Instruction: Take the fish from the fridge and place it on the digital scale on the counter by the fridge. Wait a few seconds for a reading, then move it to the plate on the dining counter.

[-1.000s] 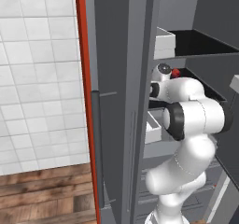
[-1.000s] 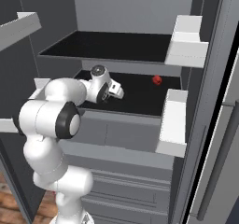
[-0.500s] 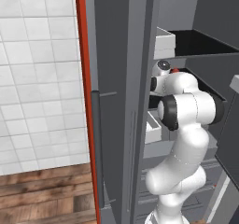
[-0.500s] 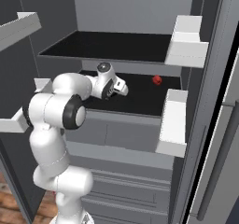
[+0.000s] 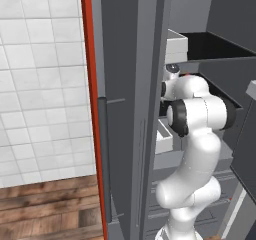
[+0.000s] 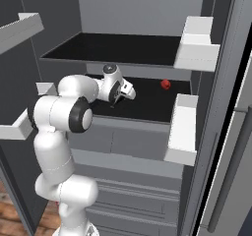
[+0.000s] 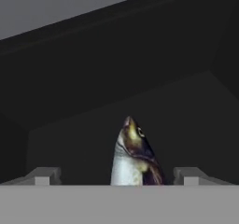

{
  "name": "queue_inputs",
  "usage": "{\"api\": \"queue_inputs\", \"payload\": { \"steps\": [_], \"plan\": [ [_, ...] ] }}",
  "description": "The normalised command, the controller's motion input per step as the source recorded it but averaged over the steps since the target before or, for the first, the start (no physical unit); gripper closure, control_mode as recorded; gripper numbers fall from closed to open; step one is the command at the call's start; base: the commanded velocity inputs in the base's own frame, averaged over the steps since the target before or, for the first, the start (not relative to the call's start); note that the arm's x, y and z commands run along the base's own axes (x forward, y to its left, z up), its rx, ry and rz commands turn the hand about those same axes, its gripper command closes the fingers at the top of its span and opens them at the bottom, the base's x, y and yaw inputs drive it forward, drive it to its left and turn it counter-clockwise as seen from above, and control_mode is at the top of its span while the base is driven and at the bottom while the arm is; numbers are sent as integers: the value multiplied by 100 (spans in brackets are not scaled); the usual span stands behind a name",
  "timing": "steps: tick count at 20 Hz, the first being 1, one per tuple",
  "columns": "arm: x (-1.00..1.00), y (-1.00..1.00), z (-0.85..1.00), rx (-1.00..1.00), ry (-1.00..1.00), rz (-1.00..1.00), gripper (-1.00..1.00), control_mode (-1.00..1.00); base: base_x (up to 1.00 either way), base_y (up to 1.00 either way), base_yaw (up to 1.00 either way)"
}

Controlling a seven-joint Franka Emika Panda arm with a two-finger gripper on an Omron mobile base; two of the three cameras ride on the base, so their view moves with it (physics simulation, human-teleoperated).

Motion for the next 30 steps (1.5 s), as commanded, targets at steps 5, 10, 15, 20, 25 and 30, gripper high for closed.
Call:
{"api": "queue_inputs", "payload": {
  "steps": [5, 10, 15, 20, 25, 30],
  "plan": [
    [-61, -17, -61, 0, 0, -4, 100, -100, 0, 0, 0],
    [-62, -27, -60, 0, 0, -2, 100, -100, 0, 0, 0],
    [-73, -8, -16, 3, 0, 0, 100, -100, 0, 0, 0],
    [-100, -11, 83, 20, -8, 0, 100, -100, 0, 0, 0],
    [-100, -22, 91, 19, 0, 0, 100, -100, 0, 0, 0],
    [-100, -21, 76, 6, 5, 0, 100, -100, 0, 0, 0]
  ]
}}
